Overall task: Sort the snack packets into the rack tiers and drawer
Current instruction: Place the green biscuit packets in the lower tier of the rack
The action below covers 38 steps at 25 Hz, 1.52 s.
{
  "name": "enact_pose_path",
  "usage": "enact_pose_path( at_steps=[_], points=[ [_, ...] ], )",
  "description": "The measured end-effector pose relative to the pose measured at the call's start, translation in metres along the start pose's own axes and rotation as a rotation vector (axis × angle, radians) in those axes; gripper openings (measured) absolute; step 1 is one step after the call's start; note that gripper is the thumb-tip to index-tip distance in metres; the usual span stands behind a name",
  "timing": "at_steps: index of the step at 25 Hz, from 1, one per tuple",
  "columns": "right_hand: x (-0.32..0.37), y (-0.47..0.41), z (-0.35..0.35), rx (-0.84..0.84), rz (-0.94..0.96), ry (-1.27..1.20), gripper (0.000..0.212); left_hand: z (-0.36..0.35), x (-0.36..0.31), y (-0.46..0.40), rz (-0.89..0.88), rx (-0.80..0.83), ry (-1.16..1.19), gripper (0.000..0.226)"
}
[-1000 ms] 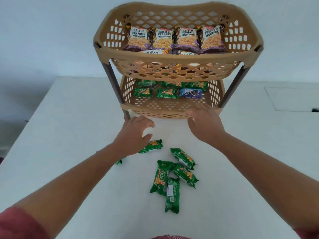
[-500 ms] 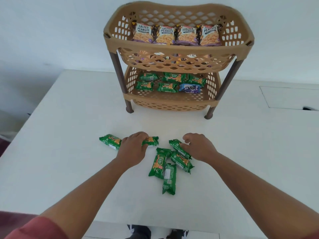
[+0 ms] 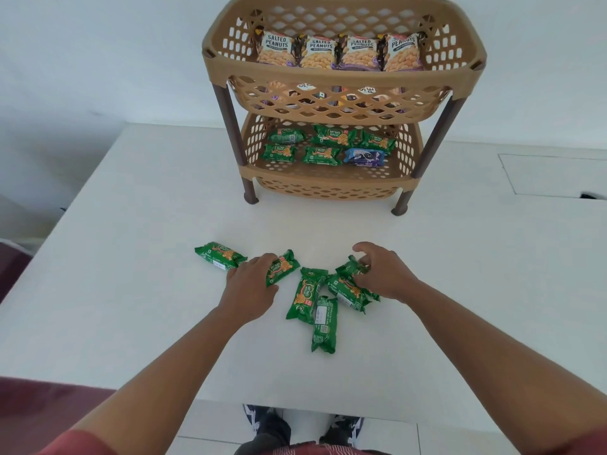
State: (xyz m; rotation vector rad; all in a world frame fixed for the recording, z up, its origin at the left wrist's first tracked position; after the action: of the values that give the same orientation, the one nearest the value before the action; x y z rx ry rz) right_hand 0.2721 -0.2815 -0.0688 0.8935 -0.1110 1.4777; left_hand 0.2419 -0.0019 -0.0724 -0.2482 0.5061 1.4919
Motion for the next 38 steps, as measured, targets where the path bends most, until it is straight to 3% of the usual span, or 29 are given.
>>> enact_pose_path(
  at_steps=[3, 8, 12, 17, 22, 25, 30, 32, 38],
  points=[
    [-0.01, -0.001, 0.004, -0.046, -0.078, -0.178, 0.076, -0.001, 0.004, 0.003, 0.025, -0.004, -0.014, 0.053],
    [-0.032, -0.004, 0.026, -0.224, -0.211, -0.629, 0.033, 0.004, 0.001, 0.004, 0.037, -0.021, 0.048, 0.062],
    [-0.022, -0.002, 0.04, -0.215, -0.213, -0.987, 0.033, 0.028, -0.016, -0.002, -0.033, -0.069, 0.148, 0.062],
    [0.017, -0.004, 0.074, -0.263, -0.123, -0.976, 0.043, 0.084, -0.046, -0.036, -0.111, -0.11, 0.079, 0.063],
    [0.056, -0.011, 0.111, -0.251, 0.042, -1.054, 0.035, 0.134, -0.083, -0.076, -0.249, -0.143, 0.035, 0.056],
    [0.068, -0.021, 0.133, -0.327, 0.081, -0.919, 0.038, 0.151, -0.097, -0.108, -0.304, -0.18, -0.087, 0.056],
    [0.082, -0.05, 0.162, -0.449, 0.11, -0.446, 0.035, 0.148, -0.107, -0.158, -0.302, -0.159, -0.189, 0.058],
    [0.091, -0.067, 0.17, -0.467, 0.148, -0.216, 0.047, 0.144, -0.104, -0.182, -0.286, -0.135, -0.237, 0.059],
    [0.086, -0.141, 0.173, -0.366, 0.096, 0.371, 0.041, 0.124, -0.087, -0.24, -0.246, -0.015, -0.496, 0.052]
  ],
)
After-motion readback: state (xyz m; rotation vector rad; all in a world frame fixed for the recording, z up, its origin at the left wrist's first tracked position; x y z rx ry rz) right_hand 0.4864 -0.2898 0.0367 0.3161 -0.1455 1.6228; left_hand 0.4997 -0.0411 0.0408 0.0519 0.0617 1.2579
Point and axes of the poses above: each hand's wrist, its own y-axis away from the middle knuckle, its own z-axis out of the back of the hand, x = y × z, the point moved 9 cm from there along -y, towards the middle knuckle, and after that the axes turned 2 degrees about y, right-handed, at the moved point
